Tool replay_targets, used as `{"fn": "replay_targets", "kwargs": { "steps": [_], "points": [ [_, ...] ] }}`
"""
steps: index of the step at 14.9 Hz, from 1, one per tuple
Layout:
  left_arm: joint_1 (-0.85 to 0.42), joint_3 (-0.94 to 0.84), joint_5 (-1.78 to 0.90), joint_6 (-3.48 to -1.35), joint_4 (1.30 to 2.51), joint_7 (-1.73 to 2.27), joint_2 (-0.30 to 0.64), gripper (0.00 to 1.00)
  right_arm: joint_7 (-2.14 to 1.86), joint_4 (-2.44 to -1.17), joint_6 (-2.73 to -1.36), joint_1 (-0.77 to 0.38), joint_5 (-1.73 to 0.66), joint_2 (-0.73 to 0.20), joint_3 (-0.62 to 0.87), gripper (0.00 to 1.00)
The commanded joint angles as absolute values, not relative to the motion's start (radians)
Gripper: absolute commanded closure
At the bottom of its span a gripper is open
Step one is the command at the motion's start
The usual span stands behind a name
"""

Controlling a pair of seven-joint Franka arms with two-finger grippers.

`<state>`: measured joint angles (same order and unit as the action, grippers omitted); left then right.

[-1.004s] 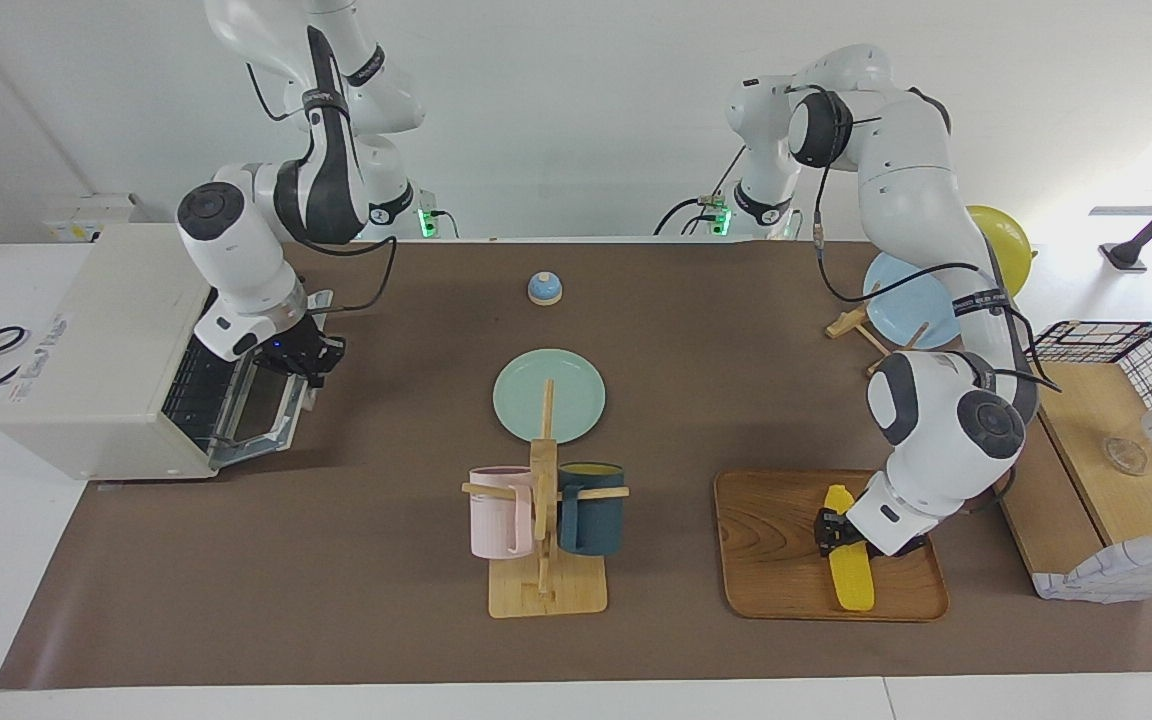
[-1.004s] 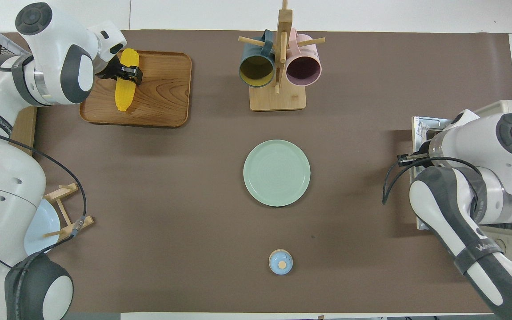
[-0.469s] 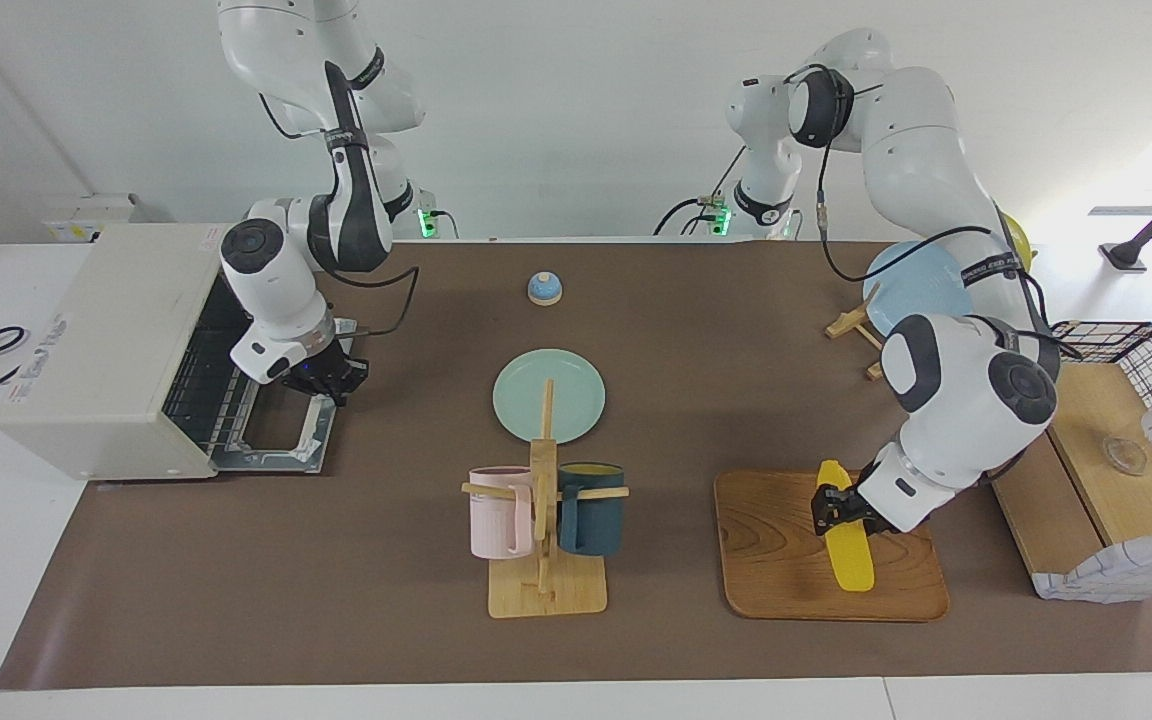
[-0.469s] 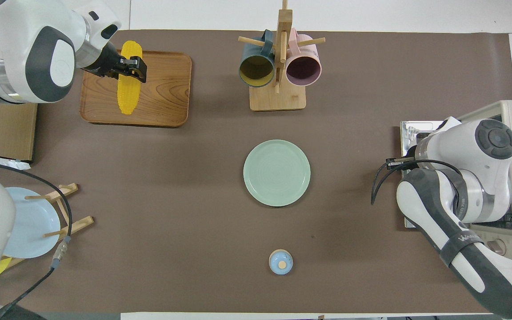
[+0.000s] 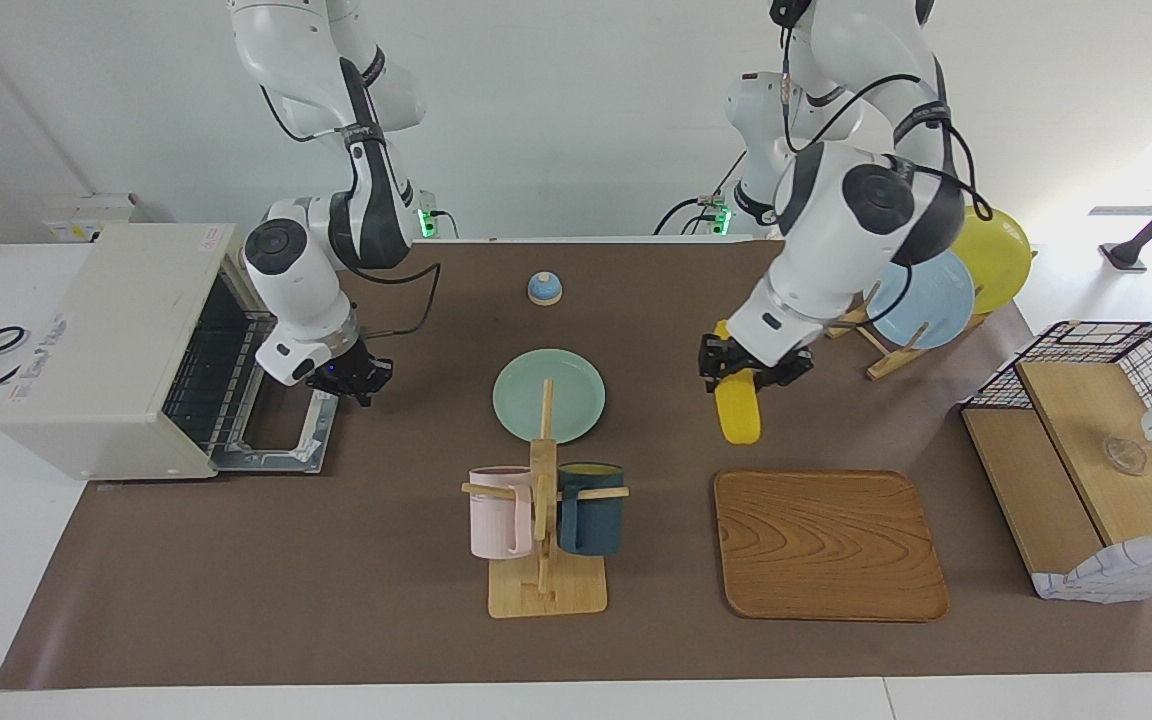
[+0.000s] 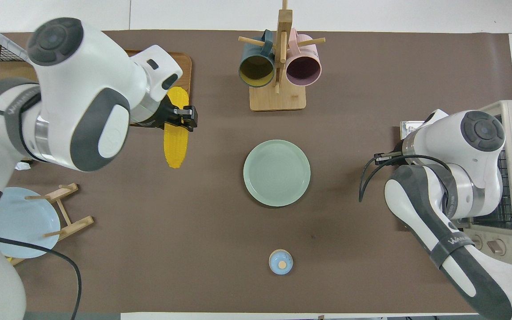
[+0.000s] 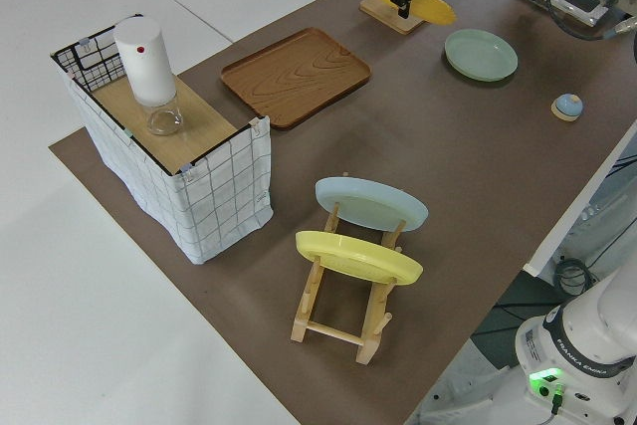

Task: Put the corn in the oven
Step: 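Carry the corn with the left gripper onto the pale green plate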

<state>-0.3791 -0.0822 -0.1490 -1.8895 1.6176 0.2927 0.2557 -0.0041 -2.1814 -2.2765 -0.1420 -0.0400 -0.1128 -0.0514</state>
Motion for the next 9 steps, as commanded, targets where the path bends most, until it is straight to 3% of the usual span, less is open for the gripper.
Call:
{"fn": "replay_targets", "kwargs": {
  "steps": [1, 2, 9],
  "points": [
    [-0.51, -0.064, -0.16, -2.088, 1.835, 0.435, 0.16, 1.0, 0.002, -2.149, -2.247, -0.146, -0.066, -0.114, -0.061, 0.35],
    [-0.549, -0.064, -0.16, -2.174, 1.895, 0.461, 0.14, 1.0, -0.005, -2.149, -2.246, -0.141, -0.066, -0.11, -0.061, 0.01],
    [-0.696, -0.064, -0.161, -2.414, 1.922, 0.552, 0.271, 1.0, 0.005, -2.132, -2.209, -0.149, -0.066, -0.084, -0.06, 0.0]
  ]
}}
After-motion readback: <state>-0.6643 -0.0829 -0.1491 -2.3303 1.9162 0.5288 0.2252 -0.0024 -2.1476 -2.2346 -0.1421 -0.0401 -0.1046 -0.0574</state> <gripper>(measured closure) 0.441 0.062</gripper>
